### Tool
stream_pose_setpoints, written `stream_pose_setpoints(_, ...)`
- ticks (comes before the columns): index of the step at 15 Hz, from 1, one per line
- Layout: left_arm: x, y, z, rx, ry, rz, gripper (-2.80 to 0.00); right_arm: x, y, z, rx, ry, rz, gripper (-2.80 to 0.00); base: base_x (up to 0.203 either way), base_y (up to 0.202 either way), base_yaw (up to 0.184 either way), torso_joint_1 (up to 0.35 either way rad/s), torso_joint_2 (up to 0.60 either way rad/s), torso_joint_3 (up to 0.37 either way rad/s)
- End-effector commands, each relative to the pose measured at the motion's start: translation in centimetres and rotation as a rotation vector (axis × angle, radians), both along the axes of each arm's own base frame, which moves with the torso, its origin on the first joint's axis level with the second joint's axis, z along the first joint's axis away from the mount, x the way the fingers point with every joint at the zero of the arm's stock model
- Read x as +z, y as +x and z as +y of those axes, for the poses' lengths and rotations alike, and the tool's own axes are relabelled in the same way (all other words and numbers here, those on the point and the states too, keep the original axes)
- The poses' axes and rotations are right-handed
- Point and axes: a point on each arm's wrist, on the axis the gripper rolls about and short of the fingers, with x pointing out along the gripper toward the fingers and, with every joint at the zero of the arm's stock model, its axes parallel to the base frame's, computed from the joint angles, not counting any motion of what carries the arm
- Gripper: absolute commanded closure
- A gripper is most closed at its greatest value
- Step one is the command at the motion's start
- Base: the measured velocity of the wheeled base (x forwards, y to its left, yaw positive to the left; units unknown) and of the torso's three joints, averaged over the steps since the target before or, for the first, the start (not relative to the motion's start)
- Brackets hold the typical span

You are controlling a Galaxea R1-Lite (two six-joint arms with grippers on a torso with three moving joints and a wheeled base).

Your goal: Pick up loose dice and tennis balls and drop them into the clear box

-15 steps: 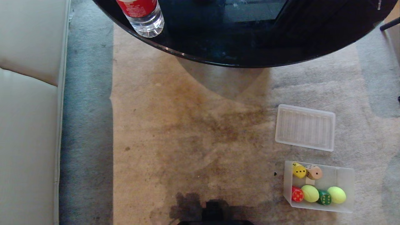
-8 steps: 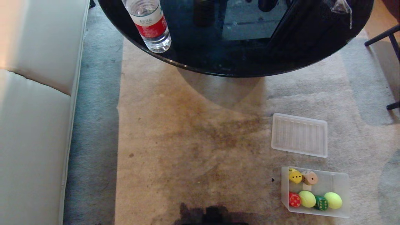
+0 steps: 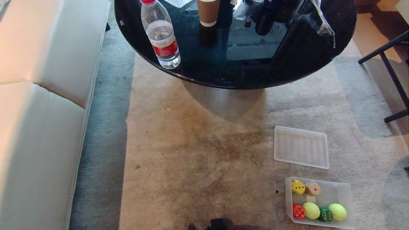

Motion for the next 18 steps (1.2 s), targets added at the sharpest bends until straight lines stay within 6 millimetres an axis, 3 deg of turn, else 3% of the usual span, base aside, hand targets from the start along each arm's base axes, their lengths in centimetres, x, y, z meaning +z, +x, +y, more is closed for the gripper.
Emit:
stream_pose_setpoints(1, 0.01, 0.0, 0.0, 0.0, 0.0, -0.001, 0.0, -0.01, 0.0, 0.0, 0.0, -0.001, 0.001, 0.0, 0.0, 0.0, 0.0, 0.005, 0.0, 0.201)
stream_pose_setpoints(18, 0.01, 0.0, 0.0, 0.0, -0.002, -0.001, 0.0, -0.01, 0.0, 0.0, 0.0, -0.001, 0.001, 0.0, 0.0, 0.0, 0.0, 0.002, 0.0, 0.203)
